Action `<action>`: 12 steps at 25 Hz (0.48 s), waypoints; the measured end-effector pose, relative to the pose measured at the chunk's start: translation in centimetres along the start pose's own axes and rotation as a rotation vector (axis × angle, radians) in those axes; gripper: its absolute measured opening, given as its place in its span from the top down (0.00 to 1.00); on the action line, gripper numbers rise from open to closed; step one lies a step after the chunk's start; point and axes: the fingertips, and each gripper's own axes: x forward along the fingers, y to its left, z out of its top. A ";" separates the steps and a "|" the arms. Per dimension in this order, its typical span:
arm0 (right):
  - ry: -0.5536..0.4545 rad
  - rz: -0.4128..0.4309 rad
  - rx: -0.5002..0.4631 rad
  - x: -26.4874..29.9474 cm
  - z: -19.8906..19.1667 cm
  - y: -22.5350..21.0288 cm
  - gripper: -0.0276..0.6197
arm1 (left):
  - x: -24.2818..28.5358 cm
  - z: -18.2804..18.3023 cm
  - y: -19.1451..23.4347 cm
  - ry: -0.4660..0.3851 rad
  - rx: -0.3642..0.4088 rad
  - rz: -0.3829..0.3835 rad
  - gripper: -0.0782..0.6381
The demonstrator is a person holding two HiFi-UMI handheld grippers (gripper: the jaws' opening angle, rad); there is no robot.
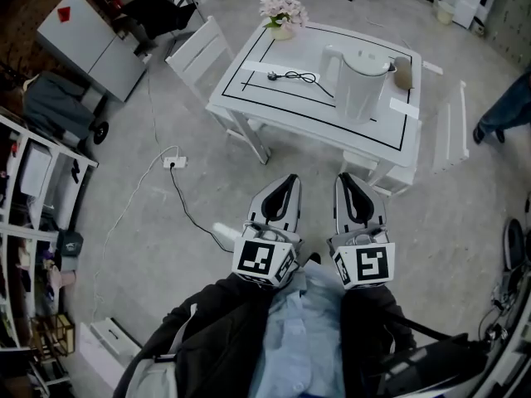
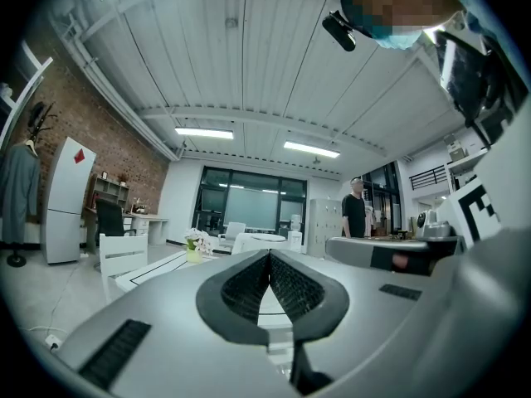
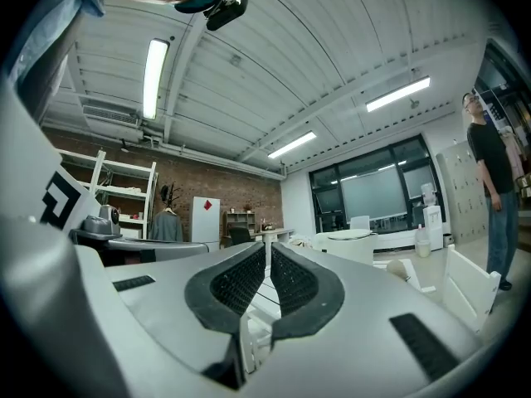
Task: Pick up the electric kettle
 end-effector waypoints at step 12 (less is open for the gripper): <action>0.059 -0.013 0.000 7.5 -2.3 -1.0 0.93 | 5.3 -1.8 6.1 0.031 -0.046 0.000 0.88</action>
